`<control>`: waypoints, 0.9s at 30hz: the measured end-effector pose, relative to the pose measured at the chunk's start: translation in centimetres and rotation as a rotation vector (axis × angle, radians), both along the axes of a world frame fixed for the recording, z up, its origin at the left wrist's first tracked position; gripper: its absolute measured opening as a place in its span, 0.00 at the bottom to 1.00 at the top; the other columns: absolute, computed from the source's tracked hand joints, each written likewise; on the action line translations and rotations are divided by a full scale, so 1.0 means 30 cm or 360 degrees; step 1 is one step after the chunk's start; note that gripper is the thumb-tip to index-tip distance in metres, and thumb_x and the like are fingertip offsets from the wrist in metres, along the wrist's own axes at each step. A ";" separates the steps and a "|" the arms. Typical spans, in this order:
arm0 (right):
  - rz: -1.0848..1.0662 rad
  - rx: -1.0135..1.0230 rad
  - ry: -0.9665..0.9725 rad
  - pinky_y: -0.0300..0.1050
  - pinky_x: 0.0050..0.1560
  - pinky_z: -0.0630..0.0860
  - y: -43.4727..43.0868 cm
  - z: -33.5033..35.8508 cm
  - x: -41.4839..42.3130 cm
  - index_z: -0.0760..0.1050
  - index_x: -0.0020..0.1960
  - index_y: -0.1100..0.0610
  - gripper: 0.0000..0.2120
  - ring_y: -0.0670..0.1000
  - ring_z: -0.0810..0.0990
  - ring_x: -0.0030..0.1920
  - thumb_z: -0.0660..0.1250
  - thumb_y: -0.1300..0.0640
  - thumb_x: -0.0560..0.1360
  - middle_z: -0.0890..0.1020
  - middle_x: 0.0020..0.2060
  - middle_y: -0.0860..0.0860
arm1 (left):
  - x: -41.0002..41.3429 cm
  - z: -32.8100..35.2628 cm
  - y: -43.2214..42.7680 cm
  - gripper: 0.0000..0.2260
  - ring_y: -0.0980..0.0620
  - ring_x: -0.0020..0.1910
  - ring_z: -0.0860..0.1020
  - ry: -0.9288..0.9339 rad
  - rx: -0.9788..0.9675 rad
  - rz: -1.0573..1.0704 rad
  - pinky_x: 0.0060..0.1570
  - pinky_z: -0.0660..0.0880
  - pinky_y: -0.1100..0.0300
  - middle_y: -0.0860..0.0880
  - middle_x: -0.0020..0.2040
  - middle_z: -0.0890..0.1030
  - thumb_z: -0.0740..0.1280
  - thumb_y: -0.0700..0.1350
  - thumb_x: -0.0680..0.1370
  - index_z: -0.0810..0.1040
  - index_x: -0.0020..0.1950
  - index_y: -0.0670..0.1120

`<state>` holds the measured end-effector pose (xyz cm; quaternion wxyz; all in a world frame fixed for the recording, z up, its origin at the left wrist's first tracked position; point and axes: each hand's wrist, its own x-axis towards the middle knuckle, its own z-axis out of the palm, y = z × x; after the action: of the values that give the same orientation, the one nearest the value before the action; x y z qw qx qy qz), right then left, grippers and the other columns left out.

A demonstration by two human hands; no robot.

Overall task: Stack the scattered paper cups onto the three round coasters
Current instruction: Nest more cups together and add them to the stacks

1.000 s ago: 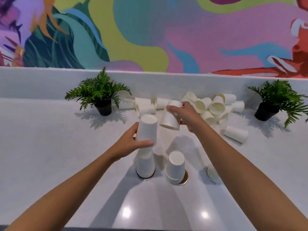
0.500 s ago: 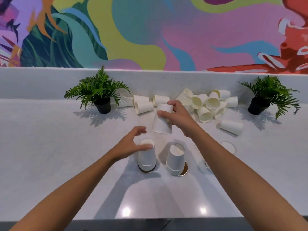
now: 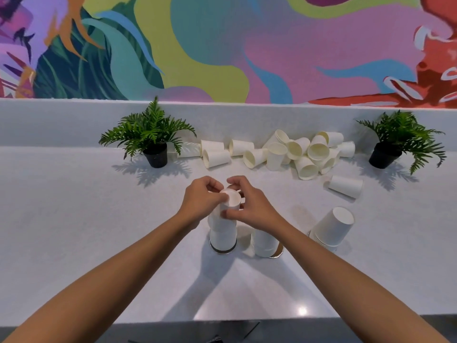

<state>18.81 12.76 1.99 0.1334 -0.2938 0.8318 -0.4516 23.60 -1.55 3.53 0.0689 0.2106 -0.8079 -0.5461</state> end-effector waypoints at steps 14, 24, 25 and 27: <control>0.0309 0.0624 0.0084 0.46 0.56 0.76 -0.019 -0.016 -0.047 0.67 0.66 0.53 0.31 0.49 0.73 0.55 0.76 0.57 0.67 0.73 0.60 0.51 | -0.013 -0.078 -0.035 0.08 0.50 0.41 0.77 -0.0247 0.0096 -0.0091 0.38 0.74 0.59 0.46 0.42 0.81 0.75 0.37 0.68 0.79 0.44 0.42; 0.0295 0.0738 -0.0069 0.45 0.56 0.77 -0.003 0.115 -0.289 0.65 0.70 0.52 0.26 0.51 0.74 0.61 0.63 0.67 0.74 0.70 0.66 0.51 | -0.219 -0.039 -0.130 0.01 0.50 0.41 0.77 0.0021 -0.0005 0.0169 0.38 0.72 0.60 0.48 0.39 0.80 0.69 0.41 0.73 0.79 0.42 0.43; 0.0236 0.0716 -0.0083 0.46 0.56 0.77 -0.001 0.109 -0.319 0.66 0.69 0.52 0.25 0.51 0.75 0.59 0.63 0.66 0.74 0.71 0.65 0.51 | -0.244 -0.044 -0.140 0.01 0.51 0.39 0.76 0.0046 -0.0069 0.0181 0.36 0.72 0.60 0.49 0.37 0.80 0.68 0.40 0.72 0.79 0.42 0.43; 0.0115 0.0684 -0.0112 0.45 0.54 0.76 -0.001 0.084 -0.389 0.67 0.69 0.53 0.23 0.50 0.75 0.56 0.63 0.64 0.75 0.72 0.65 0.51 | -0.305 -0.062 -0.163 0.04 0.51 0.37 0.76 0.0071 -0.0198 0.0208 0.34 0.70 0.61 0.49 0.36 0.80 0.66 0.40 0.73 0.79 0.42 0.42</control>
<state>7.13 12.74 4.52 0.2380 -0.2724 0.8927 -0.2689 14.44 -6.44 1.66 0.1353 0.2459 -0.8232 -0.4936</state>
